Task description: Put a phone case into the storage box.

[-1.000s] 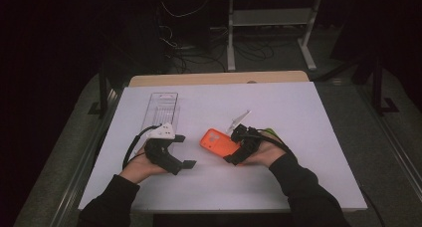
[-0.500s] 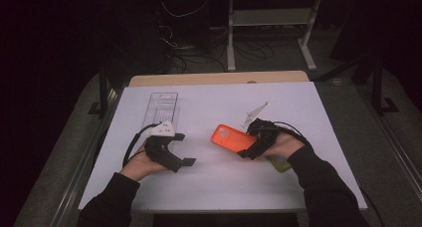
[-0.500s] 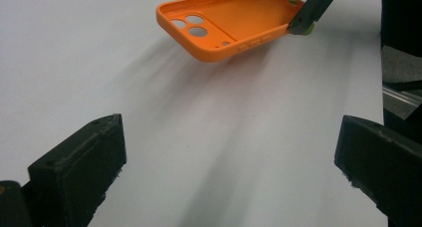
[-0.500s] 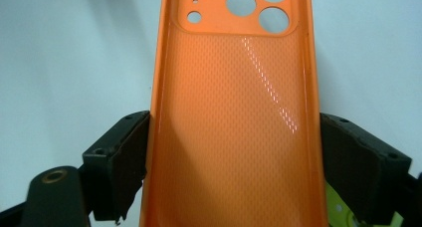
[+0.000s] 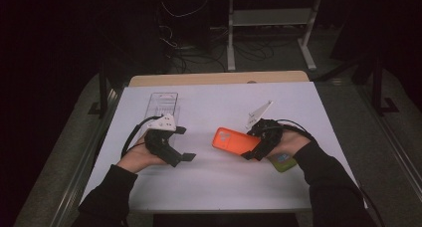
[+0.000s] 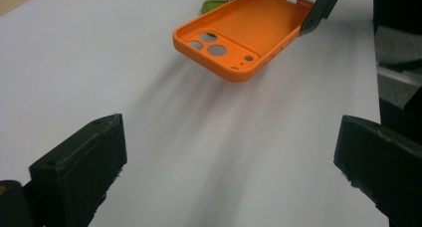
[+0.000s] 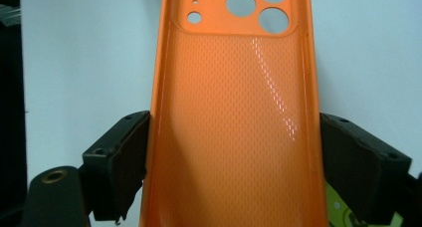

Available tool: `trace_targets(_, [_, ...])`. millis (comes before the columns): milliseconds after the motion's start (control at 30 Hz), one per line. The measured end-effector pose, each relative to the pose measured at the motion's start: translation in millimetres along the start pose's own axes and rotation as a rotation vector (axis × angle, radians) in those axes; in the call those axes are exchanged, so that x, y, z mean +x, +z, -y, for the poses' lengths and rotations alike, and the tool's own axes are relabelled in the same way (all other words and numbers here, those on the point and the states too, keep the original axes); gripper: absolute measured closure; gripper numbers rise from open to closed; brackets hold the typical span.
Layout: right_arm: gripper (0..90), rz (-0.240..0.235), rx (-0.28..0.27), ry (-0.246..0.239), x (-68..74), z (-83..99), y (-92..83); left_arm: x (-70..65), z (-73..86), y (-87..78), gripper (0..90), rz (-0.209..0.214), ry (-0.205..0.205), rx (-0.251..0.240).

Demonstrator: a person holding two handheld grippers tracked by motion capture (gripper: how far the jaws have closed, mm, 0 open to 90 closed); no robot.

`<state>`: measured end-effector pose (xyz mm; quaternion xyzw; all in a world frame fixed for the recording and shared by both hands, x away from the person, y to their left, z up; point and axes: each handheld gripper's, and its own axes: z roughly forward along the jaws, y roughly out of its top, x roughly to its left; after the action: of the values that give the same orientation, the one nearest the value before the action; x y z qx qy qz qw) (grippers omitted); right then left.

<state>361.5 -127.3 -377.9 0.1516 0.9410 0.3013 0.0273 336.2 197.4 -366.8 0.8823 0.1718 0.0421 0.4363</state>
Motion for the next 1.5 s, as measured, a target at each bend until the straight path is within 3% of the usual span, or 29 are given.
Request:
trace_targets(233, [15.6,-0.026,0.012,-0.060,6.1,-4.7,-8.9,2.0,-15.8,9.2,0.0,0.052,0.056,0.052])
trace_targets(300, [15.6,-0.028,0.019,-0.074,6.2,-4.9,-9.2,2.1,-23.2,14.4,0.0,0.076,0.094,0.078])
trace_targets(567, [15.6,-0.059,0.039,-0.135,11.9,-11.5,-3.8,2.8,-38.9,28.2,0.0,0.157,0.150,0.096])
trace_targets(833, [15.6,-0.075,0.058,-0.203,18.2,-24.1,-0.3,-2.3,-49.5,40.0,0.0,0.212,0.210,0.143])
trace_targets(1067, [15.6,-0.095,0.062,-0.224,20.9,-32.0,3.0,-6.8,-53.8,53.3,0.0,0.234,0.270,0.201])
trace_targets(1500, [15.5,-0.118,0.063,-0.257,24.9,-43.1,4.9,-12.2,-49.4,70.5,0.0,0.256,0.261,0.269])
